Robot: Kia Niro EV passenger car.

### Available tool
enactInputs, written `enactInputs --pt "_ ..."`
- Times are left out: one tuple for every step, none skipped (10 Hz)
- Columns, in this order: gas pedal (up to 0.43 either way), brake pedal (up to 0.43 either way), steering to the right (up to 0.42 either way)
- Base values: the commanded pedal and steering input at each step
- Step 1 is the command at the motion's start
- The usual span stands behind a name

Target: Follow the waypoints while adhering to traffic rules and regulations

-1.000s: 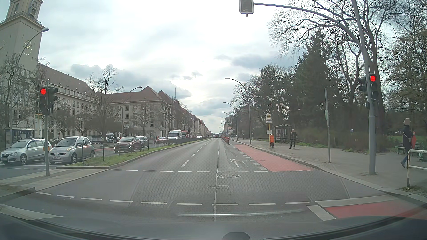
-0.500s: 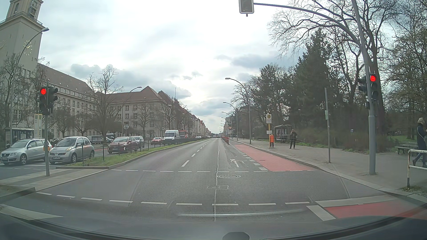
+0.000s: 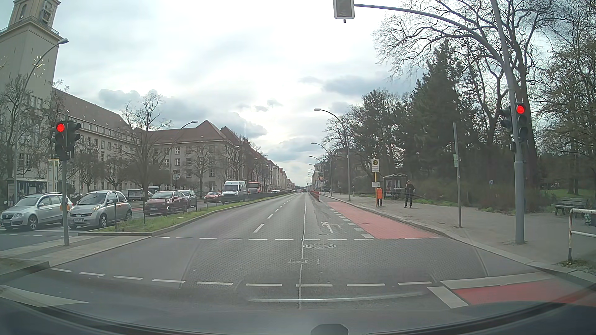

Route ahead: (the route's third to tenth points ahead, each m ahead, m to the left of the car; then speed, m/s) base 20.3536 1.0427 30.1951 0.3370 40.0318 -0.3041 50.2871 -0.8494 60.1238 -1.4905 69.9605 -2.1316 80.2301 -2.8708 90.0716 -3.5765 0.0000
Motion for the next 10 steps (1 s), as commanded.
enactInputs --pt "0.000 0.323 -0.008" --pt "0.000 0.323 -0.008" --pt "0.000 0.323 -0.008" --pt "0.000 0.323 -0.008" --pt "0.000 0.323 -0.008" --pt "0.000 0.323 -0.008" --pt "0.000 0.323 -0.008" --pt "0.000 0.329 -0.008" --pt "0.000 0.329 -0.008" --pt "0.000 0.329 -0.008"
